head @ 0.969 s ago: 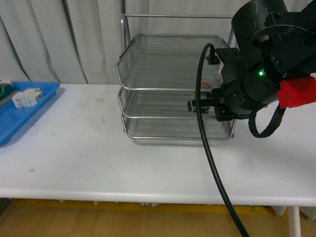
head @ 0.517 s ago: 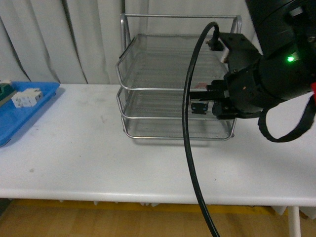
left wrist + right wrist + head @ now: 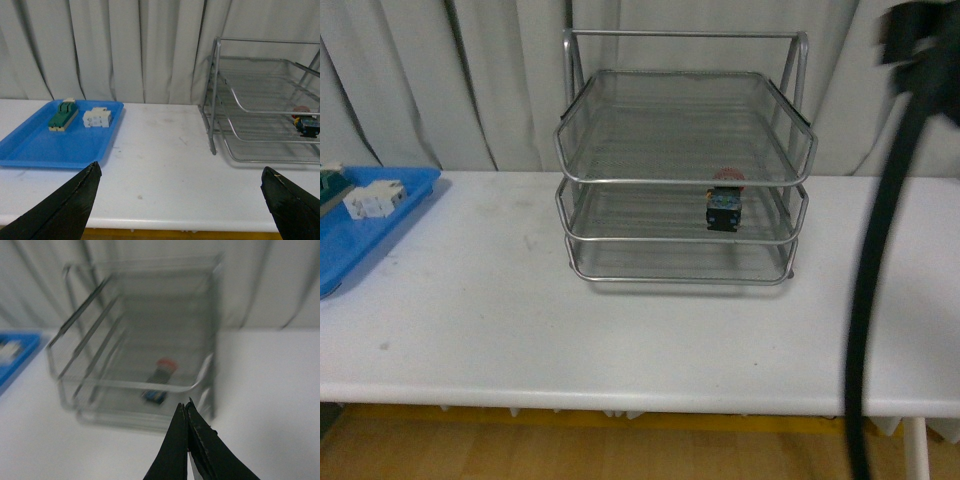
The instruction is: Place button on rack with both arms
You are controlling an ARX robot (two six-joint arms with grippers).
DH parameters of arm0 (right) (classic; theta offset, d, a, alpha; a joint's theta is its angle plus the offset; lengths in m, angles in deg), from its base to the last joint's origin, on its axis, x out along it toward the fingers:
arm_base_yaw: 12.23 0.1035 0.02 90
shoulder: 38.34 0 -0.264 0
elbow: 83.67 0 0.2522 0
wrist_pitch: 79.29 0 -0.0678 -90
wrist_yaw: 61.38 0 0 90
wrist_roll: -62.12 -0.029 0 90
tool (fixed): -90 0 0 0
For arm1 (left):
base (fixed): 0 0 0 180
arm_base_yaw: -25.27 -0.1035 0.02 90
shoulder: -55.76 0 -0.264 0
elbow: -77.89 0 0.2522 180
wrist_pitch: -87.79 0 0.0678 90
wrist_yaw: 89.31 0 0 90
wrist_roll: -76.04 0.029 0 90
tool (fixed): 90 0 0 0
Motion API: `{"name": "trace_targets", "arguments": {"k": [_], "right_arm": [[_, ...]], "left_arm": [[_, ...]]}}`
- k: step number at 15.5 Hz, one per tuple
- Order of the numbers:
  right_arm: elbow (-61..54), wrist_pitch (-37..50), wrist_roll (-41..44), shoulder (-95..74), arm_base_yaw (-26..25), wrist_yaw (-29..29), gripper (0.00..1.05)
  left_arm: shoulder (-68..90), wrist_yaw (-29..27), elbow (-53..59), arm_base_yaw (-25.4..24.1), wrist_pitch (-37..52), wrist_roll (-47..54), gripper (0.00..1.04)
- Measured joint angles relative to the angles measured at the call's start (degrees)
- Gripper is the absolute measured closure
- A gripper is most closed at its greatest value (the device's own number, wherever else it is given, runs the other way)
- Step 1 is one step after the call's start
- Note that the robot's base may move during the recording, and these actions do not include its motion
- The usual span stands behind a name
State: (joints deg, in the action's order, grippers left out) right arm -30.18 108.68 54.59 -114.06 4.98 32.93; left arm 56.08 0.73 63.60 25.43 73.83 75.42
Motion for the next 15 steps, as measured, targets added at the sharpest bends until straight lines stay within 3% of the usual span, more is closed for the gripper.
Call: {"name": "trace_targets", "arguments": {"k": [1,2,4,5,6,8,15], "right_arm": [[-8.2,10.3,3.5,6.8,-2.8,6.5,1.03],[-13.0,12.2,4.9,12.0,-5.8,6.5,1.03],[-18.9,6.6,6.1,22.8,-11.2,2.5,1.03],[-21.7,1.2,6.7,31.0,-16.3,-2.9,1.03],[-23.3,-2.7,6.9,37.2,-17.7,-3.3,1.03],[-27.0,-4.1,7.2,46.2,-17.2,-4.4,1.03],[-34.2,-6.0,7.2,54.6,-17.2,-4.3,1.03]], "left_arm": [[0.0,-0.1,0.0,0.0,0.0,0.0,0.07],[0.0,-0.1,0.0,0.0,0.0,0.0,0.07],[0.0,0.0,0.0,0.0,0.0,0.0,0.07],[0.0,0.0,0.0,0.0,0.0,0.0,0.07],[0.0,-0.1,0.0,0.0,0.0,0.0,0.07],[0.0,0.0,0.0,0.0,0.0,0.0,0.07],[0.0,0.0,0.0,0.0,0.0,0.0,0.07]]}}
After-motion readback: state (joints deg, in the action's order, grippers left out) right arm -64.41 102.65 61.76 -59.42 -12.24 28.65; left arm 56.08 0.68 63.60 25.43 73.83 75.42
